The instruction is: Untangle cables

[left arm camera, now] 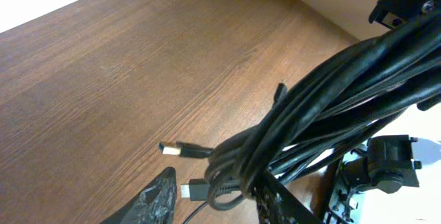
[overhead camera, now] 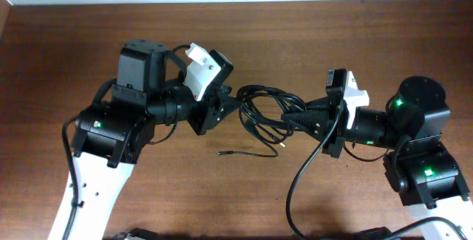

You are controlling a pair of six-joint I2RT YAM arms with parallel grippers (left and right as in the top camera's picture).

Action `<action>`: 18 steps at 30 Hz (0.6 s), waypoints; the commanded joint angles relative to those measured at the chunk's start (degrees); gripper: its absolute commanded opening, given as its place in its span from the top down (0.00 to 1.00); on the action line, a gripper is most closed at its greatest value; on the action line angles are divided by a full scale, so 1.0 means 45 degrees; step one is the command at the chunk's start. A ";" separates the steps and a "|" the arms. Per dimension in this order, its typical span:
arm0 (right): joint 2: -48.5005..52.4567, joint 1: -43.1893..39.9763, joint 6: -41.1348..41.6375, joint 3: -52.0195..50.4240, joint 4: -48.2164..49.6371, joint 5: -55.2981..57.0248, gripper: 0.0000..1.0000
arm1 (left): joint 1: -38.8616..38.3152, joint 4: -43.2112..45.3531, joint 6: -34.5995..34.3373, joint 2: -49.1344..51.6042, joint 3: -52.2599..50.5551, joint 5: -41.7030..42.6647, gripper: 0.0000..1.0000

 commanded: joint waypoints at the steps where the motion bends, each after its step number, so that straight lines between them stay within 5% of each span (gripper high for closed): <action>1: -0.0126 -0.0010 0.0063 0.0058 0.0136 -0.0359 0.96 | 0.0019 0.0117 0.0019 0.0058 0.0126 0.0763 0.59; 6: -0.0126 -0.0010 0.0063 0.0053 0.0131 -0.0685 0.96 | -0.0325 0.0486 0.0019 0.0248 0.0126 0.0801 0.60; 10: -0.0126 -0.0010 0.0063 0.0058 0.0136 -0.0680 0.96 | -0.0588 0.0743 0.0024 0.0330 0.0126 0.0748 0.89; 13: -0.0126 -0.0010 0.0063 0.0058 0.0131 -0.0675 0.96 | -0.0583 0.0787 0.0024 0.0330 0.0126 0.0670 1.00; 18: -0.0126 -0.0010 0.0063 0.0053 0.0126 -0.0680 0.96 | -0.0588 0.0787 0.0024 0.0330 0.0126 0.0661 1.00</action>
